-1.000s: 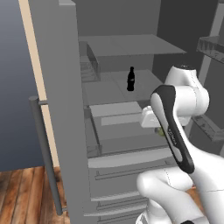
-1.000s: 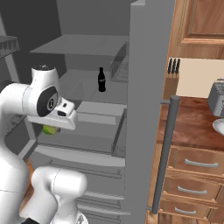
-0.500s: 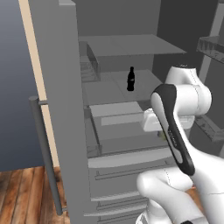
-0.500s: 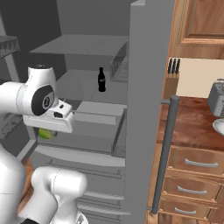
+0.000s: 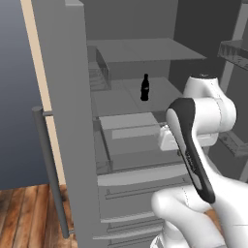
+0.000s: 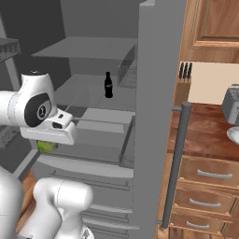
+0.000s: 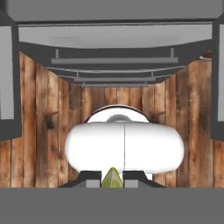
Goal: Pick lemon wedge from the fridge and place it on the plate on the counter.
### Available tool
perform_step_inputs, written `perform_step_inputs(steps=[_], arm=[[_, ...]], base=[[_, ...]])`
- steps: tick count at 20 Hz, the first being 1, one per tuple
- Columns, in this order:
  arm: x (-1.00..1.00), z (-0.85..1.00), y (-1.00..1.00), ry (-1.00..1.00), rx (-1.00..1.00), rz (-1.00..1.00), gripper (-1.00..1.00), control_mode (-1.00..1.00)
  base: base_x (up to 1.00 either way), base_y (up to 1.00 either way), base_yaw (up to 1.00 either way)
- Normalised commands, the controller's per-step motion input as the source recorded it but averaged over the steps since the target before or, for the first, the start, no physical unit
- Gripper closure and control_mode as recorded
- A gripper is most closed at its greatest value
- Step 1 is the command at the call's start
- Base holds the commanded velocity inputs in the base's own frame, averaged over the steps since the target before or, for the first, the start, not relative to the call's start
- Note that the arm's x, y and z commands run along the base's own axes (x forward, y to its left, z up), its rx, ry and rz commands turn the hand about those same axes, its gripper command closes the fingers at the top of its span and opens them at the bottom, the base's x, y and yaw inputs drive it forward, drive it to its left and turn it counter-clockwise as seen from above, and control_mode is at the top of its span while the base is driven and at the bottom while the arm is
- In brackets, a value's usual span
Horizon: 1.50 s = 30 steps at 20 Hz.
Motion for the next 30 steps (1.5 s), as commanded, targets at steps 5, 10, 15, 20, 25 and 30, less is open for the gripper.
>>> perform_step_inputs(steps=[5,10,15,20,25,30], arm=[[-0.07,0.0,0.0,0.0,0.0,0.0,1.0,1.0],[0.0,0.0,0.0,0.0,0.0,0.0,1.0,1.0],[0.0,0.0,0.0,0.0,0.0,0.0,1.0,1.0],[0.0,0.0,0.0,0.0,0.0,0.0,1.0,1.0],[0.0,0.0,0.0,0.0,0.0,0.0,1.0,1.0],[0.0,0.0,0.0,0.0,0.0,0.0,1.0,1.0]], base=[[-0.59,0.0,0.0],[-0.96,-0.02,0.0],[-0.77,-0.08,0.0],[-0.28,-0.62,0.0],[-0.21,-0.97,0.0],[-0.39,-1.0,0.0]])
